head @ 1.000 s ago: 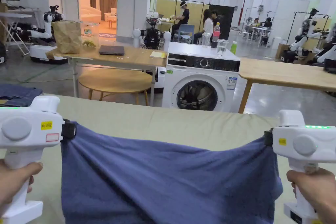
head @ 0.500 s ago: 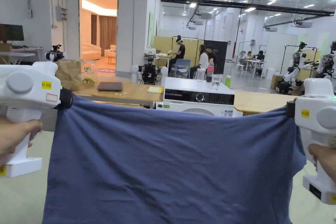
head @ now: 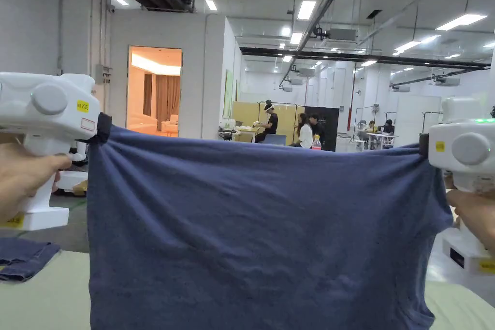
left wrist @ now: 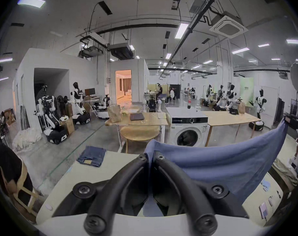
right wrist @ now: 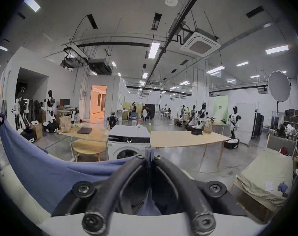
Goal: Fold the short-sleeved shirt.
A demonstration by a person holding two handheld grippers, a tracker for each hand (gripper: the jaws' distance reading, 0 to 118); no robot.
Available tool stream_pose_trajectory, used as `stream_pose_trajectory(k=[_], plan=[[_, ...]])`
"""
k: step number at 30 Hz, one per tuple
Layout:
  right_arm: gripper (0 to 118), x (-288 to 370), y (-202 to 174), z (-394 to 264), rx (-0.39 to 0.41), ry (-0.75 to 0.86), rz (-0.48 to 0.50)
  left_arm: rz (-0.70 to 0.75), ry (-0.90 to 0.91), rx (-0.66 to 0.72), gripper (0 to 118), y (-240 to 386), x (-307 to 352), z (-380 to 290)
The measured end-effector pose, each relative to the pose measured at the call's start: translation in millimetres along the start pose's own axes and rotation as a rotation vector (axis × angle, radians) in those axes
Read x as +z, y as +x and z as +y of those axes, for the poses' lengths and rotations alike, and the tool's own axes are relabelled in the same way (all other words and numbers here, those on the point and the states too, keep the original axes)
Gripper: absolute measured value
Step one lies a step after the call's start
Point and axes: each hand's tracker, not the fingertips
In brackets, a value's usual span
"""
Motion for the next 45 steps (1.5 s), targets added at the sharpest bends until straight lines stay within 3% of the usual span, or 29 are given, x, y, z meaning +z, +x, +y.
stream_pose_trajectory(k=[7,13,25,30,45], plan=[[1,-1.7,-8.5,30.4,0.010,0.045,-0.009,0.007,0.033,0.015,0,-6.4,-1.4,16.7],[1,2.2,-12.0,5.9,0.025,0.028,-0.016,0.000,0.017,0.009,0,-10.8,-10.4,-5.6],[1,58.7,-6.8,-126.1,0.083,-0.142,0.001,-0.035,-0.116,0.010,0,-12.9,2.6,-142.7],[1,99.0,2.8,-180.5,0.143,-0.186,-0.008,-0.066,-0.129,0.026,0,-15.3,43.4,-205.5],[1,237.2,23.5,-321.9,0.145,-0.399,0.059,-0.092,-0.311,0.134,0,-19.6,185.2,-403.0]])
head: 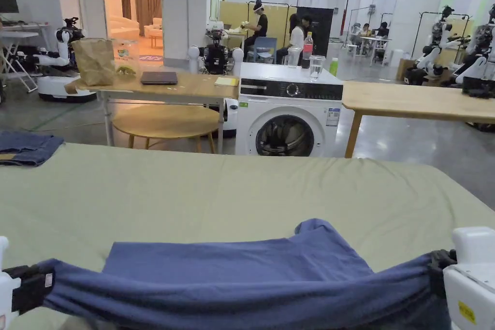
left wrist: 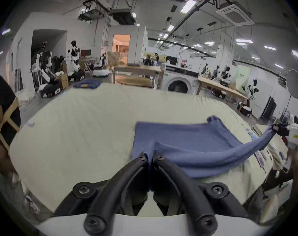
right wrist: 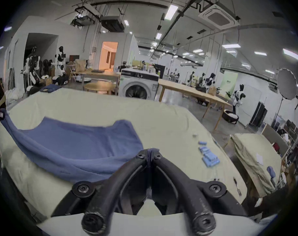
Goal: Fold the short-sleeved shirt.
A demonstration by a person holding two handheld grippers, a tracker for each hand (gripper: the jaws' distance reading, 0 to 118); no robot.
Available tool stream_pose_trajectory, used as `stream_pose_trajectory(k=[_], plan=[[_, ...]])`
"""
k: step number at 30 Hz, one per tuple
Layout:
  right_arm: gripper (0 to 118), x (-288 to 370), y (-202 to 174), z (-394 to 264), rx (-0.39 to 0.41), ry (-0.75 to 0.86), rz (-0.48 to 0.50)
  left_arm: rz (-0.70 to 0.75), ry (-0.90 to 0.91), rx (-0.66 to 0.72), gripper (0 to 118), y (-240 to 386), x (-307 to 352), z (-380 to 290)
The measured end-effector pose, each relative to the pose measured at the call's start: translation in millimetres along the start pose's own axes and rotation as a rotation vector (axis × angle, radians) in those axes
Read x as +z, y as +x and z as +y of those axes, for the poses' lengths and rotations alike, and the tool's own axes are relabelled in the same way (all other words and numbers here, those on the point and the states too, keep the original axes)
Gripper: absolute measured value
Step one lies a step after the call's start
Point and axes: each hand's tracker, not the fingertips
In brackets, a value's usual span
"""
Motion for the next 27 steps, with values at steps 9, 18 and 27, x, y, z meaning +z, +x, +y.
stream_pose_trajectory(k=[9,18,27], plan=[[1,9.5,-8.7,-81.0,0.040,-0.158,0.016,0.047,-0.188,-0.029,0,-2.8,4.1,-81.9],[1,-28.0,-10.7,-137.2,0.046,-0.359,0.066,0.099,-0.336,-0.082,0,-4.2,-41.1,-122.3],[16,-50.3,-17.8,-154.2,0.010,-0.436,0.091,0.130,-0.374,-0.102,17,-7.7,-65.9,-136.9]])
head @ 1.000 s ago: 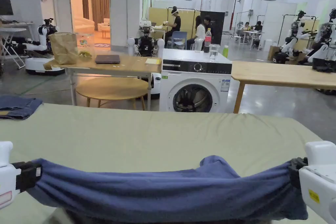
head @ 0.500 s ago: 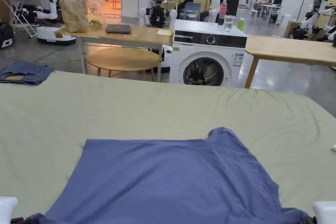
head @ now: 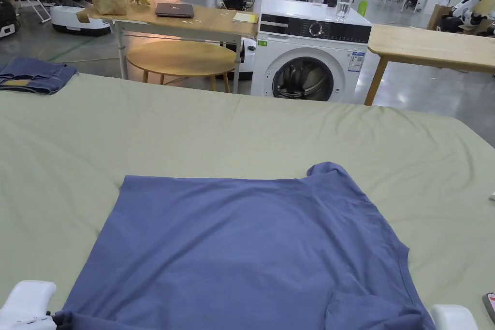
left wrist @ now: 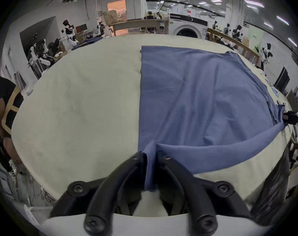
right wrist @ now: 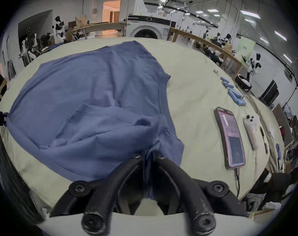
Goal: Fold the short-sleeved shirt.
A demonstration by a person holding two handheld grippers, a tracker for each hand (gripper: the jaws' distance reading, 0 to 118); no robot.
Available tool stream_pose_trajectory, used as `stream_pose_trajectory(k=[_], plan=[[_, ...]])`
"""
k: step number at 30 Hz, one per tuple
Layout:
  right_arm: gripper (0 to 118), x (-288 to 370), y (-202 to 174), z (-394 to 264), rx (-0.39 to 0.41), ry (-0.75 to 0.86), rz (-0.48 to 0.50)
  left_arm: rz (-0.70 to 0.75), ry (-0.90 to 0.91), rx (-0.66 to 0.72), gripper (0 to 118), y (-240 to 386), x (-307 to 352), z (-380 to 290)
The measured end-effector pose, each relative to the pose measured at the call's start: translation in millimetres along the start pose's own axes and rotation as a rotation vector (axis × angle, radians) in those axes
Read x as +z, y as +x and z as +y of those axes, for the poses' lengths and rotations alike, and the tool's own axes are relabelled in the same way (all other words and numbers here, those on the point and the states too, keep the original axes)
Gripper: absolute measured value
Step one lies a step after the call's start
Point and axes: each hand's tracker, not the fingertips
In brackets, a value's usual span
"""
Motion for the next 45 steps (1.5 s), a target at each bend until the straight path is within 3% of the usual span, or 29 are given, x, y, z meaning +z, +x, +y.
stream_pose_trajectory(k=[2,3,6,16,18,19,20,21,23,27,30,35,42,43,45], plan=[[46,2.6,-2.7,6.2,-0.006,0.014,-0.007,-0.012,0.003,0.023,32,-1.9,2.7,6.5],[50,5.7,-3.7,10.3,-0.014,0.034,-0.009,-0.019,0.007,0.040,35,-3.0,4.7,10.9],[50,18.1,-9.2,27.1,-0.043,0.127,-0.010,-0.064,0.099,0.084,45,-1.8,18.5,24.9],[49,58.2,-56.1,75.9,-0.181,0.520,0.027,-0.061,0.493,0.051,45,48.9,57.8,82.4],[45,66.2,-66.4,82.3,-0.199,0.586,0.018,-0.051,0.559,0.056,43,59.3,63.2,88.5],[37,69.4,-70.9,85.6,-0.202,0.620,0.013,-0.043,0.592,0.054,36,64.9,66.5,91.3],[17,72.1,-74.6,88.1,-0.197,0.644,0.010,-0.039,0.618,0.049,19,69.3,68.1,94.4],[6,75.3,-78.6,90.4,-0.193,0.668,0.008,-0.018,0.636,0.044,9,74.4,70.9,97.4],[0,81.1,-84.3,92.5,-0.193,0.710,0.012,0.029,0.672,0.047,0,81.9,76.4,100.5],[0,87.7,-93.7,96.1,-0.135,0.732,0.001,0.010,0.687,0.076,0,82.3,86.8,105.7],[0,89.3,-93.7,92.8,-0.118,0.728,0.016,0.012,0.633,0.062,0,75.6,89.7,105.5],[0,79.5,-86.5,86.5,-0.106,0.677,0.038,-0.031,0.385,0.051,0,42.0,83.2,94.4],[0,60.4,-79.8,71.3,-0.122,0.592,0.055,-0.065,0.032,0.169,0,-10.3,47.7,67.7],[0,58.0,-80.7,69.8,-0.122,0.578,0.061,-0.064,-0.003,0.179,4,-15.4,41.1,64.4],[0,54.6,-81.5,66.8,-0.121,0.560,0.070,-0.072,-0.051,0.212,33,-26.2,25.8,58.0]])
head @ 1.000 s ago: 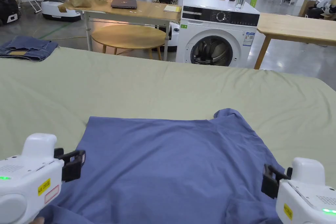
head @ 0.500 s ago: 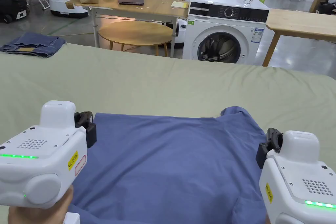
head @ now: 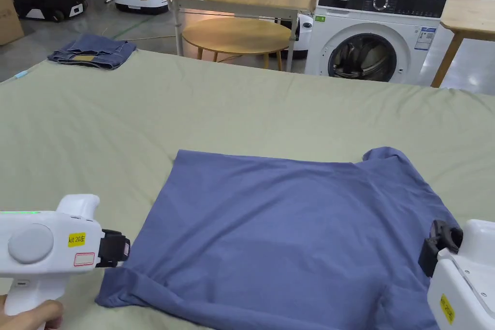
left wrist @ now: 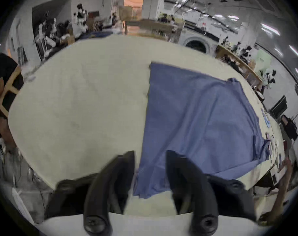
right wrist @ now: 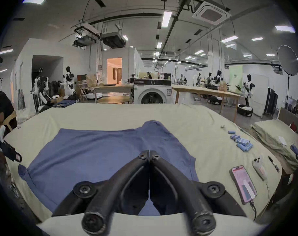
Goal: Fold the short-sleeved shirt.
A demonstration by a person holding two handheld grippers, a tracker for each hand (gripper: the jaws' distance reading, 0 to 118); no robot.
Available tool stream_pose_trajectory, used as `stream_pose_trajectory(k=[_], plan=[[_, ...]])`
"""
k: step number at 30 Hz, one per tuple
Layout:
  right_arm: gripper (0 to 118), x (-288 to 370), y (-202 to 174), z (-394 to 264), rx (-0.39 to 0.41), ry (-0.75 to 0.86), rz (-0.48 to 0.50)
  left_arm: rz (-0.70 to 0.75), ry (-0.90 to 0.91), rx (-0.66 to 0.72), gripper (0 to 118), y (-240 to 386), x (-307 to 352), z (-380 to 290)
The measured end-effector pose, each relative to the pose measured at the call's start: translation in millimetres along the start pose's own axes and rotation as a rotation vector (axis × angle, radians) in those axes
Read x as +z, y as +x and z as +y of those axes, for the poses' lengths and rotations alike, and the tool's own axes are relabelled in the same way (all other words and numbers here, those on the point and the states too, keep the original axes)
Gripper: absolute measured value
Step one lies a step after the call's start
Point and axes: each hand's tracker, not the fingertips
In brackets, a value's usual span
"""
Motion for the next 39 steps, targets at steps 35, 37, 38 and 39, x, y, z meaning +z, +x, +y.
stream_pose_trajectory(k=[35,37,38,39], plan=[[53,4.2,106.3,-32.5,0.051,-0.532,-0.020,0.051,-0.134,-0.189,1,13.7,-25.0,-44.5],[53,1.7,115.2,-45.0,0.053,-0.595,-0.013,0.039,-0.131,-0.177,1,9.8,-24.0,-45.1],[53,1.0,117.6,-50.6,0.047,-0.621,-0.008,0.035,-0.128,-0.171,1,8.3,-23.9,-45.5],[53,-0.7,119.6,-58.2,0.034,-0.656,-0.004,0.031,-0.127,-0.163,1,8.9,-23.4,-46.0]])
